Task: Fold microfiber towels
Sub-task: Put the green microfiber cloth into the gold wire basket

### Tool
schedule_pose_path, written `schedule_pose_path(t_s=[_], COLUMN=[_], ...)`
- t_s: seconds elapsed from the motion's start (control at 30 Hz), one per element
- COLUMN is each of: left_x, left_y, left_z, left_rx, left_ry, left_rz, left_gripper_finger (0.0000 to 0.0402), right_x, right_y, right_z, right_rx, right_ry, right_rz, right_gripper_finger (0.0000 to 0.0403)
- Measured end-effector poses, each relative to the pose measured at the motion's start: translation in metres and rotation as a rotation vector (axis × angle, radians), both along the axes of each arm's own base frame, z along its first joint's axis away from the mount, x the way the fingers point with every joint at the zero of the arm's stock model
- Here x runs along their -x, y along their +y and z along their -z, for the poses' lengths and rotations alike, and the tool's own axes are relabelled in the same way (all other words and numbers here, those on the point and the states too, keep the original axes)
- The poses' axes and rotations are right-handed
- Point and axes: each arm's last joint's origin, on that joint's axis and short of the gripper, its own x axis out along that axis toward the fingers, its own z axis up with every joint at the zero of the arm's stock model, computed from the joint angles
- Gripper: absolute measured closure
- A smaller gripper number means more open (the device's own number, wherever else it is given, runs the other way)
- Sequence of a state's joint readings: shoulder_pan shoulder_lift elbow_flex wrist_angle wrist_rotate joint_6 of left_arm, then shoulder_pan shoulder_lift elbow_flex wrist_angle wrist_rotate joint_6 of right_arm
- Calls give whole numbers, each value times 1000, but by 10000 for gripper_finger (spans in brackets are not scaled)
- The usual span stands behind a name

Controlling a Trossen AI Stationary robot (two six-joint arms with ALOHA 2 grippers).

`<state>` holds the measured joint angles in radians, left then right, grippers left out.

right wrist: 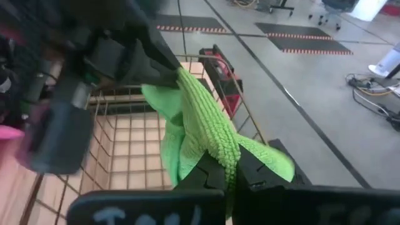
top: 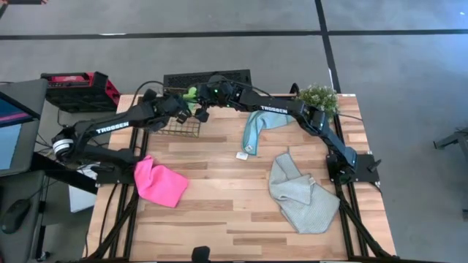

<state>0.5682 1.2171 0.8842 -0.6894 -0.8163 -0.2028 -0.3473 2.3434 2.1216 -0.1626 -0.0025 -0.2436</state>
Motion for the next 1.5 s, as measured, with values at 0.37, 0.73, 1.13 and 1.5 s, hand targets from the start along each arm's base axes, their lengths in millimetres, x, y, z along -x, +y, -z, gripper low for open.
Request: schedule_pose_path(t_s=[0.37,0.73,1.13,1.5], left_x=[-2,-1,-1,0], left_y=[25,27,24,19], left_z=[22,30,33,36], left_rx=[56,165,285,387], left_ry=[107,194,212,251], left_rz=[-38,69,206,324], left_gripper_finger=[401,401,391,390], right_x=[-12,-15,-15,-14], right_y=[-1,3,3,6], right_z=[34,49,50,52], right_rx=[-17,-33,-37,-58], right_ry=[28,71,83,98], right_rz=[0,-9,-11,-64], right_gripper_finger=[391,390,380,381])
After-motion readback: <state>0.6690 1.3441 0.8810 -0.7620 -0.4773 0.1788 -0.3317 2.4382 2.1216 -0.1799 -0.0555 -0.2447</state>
